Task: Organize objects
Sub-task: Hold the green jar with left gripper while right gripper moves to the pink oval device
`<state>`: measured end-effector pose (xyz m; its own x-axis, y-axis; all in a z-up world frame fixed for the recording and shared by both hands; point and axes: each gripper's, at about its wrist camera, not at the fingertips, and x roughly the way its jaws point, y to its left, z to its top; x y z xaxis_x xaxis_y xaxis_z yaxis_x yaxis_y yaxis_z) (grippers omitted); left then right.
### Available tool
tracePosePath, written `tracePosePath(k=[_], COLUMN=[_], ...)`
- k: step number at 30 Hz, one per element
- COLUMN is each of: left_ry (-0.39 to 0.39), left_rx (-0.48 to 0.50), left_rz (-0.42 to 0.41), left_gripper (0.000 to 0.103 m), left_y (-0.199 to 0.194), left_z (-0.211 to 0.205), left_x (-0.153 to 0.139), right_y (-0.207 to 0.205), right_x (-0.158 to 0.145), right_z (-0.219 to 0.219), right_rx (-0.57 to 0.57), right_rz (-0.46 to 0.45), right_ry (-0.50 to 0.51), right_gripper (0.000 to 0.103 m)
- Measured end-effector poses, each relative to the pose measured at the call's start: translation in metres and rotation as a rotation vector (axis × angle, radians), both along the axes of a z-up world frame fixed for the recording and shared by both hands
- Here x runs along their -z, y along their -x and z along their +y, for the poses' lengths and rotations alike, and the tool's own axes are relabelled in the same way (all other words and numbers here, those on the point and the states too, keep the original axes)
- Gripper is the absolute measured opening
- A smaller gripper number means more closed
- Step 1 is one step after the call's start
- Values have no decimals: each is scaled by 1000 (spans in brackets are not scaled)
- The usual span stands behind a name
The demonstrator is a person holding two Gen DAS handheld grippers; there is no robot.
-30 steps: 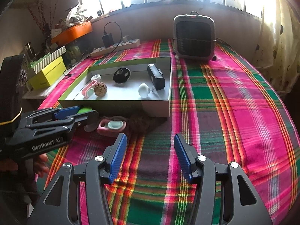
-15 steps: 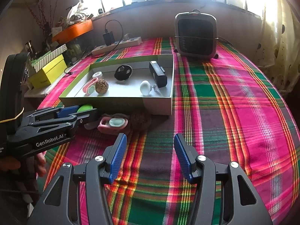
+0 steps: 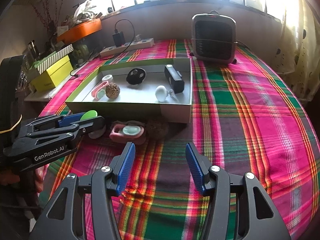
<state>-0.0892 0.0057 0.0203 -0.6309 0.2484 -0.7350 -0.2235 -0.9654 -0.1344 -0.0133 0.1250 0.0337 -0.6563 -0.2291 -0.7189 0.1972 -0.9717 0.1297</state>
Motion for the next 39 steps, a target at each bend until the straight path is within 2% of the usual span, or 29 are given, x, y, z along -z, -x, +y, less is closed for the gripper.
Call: tracePosePath(k=[13, 22, 31, 35, 39], left_ry=[-12, -21, -38, -43, -48], left_rx=[-56, -71, -60, -55, -51], left_rz=[-4, -9, -7, -8, -8], left_gripper=[31, 31, 31, 31, 31], left_y=[-10, -11, -12, -12, -12], left_z=[-26, -35, -37, -37, -38], left_x=[2, 5, 6, 7, 7], right_y=[13, 25, 23, 21, 18], right_x=[-4, -5, -2, 0, 2], right_z=[-37, -50, -60, -65, -64], right_rx=[-41, 10, 22, 44, 58], right_rz=[17, 17, 29, 46, 44], right_ry=[-22, -50, -141, -219, -237], right_gripper=[54, 54, 54, 54, 54])
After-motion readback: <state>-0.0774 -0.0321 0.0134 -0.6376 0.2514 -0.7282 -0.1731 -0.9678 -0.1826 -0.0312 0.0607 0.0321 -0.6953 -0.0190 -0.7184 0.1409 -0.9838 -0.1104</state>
